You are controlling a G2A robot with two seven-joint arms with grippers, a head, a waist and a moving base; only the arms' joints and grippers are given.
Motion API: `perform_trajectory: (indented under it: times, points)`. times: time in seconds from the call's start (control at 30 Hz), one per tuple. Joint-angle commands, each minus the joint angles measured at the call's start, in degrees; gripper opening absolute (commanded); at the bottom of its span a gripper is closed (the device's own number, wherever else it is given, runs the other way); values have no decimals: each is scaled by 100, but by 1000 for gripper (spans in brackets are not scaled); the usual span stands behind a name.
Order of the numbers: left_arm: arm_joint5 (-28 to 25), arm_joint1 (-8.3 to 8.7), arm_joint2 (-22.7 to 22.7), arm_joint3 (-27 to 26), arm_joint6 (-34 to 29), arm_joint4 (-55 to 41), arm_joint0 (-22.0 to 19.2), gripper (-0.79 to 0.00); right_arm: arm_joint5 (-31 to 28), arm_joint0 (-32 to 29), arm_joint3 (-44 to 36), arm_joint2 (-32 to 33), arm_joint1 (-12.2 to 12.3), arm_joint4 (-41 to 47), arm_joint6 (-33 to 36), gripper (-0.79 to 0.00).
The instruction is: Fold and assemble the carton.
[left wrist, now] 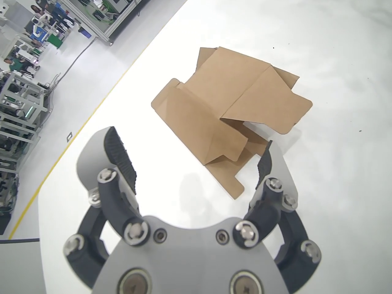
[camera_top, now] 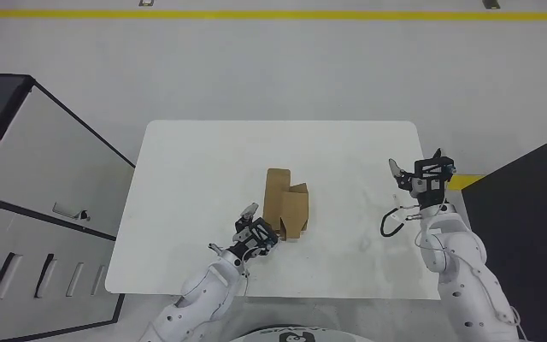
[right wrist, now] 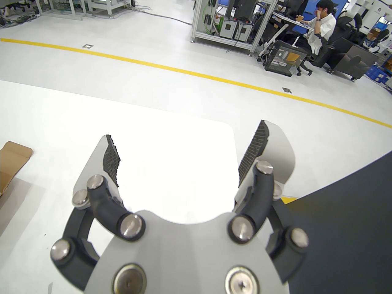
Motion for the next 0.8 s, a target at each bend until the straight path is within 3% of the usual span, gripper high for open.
perform_trajectory:
  times: [0.0,0.17,0.27,0.37,0.57,0.77]
  points:
    - [-10,-9,56,30,-10,18,-20,0,0,0,0,0,0,0,0,0]
    - [-29,-33,188,140,-16,54,-79,0,0,0,0,0,0,0,0,0]
    - [33,-53,272,215,-13,83,-129,-77,0,0,0,0,0,0,0,0]
    - [99,-75,343,301,-22,98,-184,-80,0,0,0,0,0,0,0,0]
    - [321,-121,441,497,-82,150,-303,-262,0,0,0,0,0,0,0,0]
    - [384,-154,508,718,-215,227,-420,-277,0,0,0,0,0,0,0,0]
